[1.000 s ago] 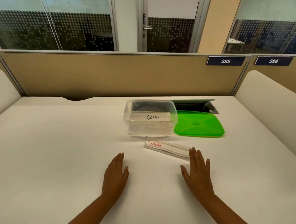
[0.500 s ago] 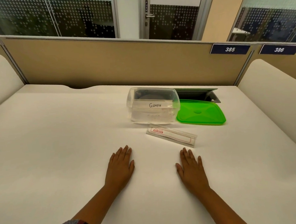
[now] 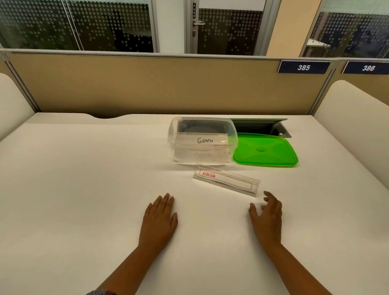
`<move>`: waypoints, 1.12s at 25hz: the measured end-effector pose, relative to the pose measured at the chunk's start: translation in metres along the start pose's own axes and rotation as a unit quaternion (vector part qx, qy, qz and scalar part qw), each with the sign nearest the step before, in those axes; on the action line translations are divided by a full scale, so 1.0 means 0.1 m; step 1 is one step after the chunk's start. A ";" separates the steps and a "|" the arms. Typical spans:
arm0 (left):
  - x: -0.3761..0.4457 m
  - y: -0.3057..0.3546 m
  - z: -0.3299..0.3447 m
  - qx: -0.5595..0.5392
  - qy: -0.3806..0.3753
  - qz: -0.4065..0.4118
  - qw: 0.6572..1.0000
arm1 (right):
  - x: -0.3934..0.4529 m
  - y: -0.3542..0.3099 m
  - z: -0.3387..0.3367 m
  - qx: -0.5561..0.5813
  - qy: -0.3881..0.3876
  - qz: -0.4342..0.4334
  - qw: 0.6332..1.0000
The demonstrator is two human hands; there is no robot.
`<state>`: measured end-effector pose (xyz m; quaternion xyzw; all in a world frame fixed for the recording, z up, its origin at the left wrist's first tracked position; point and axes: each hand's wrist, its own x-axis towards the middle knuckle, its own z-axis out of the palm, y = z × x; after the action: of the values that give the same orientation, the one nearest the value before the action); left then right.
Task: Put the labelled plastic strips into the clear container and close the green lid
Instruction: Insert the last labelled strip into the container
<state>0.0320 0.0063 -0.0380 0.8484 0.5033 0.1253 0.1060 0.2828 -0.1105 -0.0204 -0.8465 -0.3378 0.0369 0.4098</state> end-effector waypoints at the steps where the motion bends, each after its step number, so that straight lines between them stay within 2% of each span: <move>1: 0.00 0.00 0.00 -0.001 0.001 0.001 1.000 | 0.06 0.01 -0.02 -0.005 0.005 0.007 1.000; 7: 0.00 0.00 0.01 -0.010 0.004 -0.003 1.000 | 0.29 0.06 -0.05 -0.084 -0.051 -0.004 0.995; 10: 0.01 -0.01 0.00 -0.003 0.003 -0.001 1.000 | 0.34 0.07 -0.04 -0.067 -0.064 0.014 0.996; 14: 0.01 0.00 -0.01 -0.009 0.001 -0.005 1.000 | 0.54 0.02 -0.08 -0.015 -0.105 0.085 0.991; 17: 0.01 -0.02 0.00 -0.012 -0.005 -0.007 1.000 | 0.57 -0.01 -0.09 0.065 -0.132 0.103 0.984; 20: 0.01 0.00 0.00 -0.016 0.001 -0.010 1.000 | 0.54 0.00 -0.16 0.147 -0.118 0.144 0.971; 23: 0.02 -0.02 -0.03 -0.036 0.000 0.002 0.999 | 0.55 0.00 -0.22 0.239 -0.095 0.222 0.940; 28: 0.01 -0.08 -0.14 -0.172 0.059 -0.025 0.983 | 0.37 -0.27 -0.15 0.329 -0.152 0.266 0.893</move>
<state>0.0216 0.0119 -0.0269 0.7958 0.5007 0.2569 0.2238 0.3018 -0.0866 0.0164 -0.7053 -0.1270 0.3821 0.5834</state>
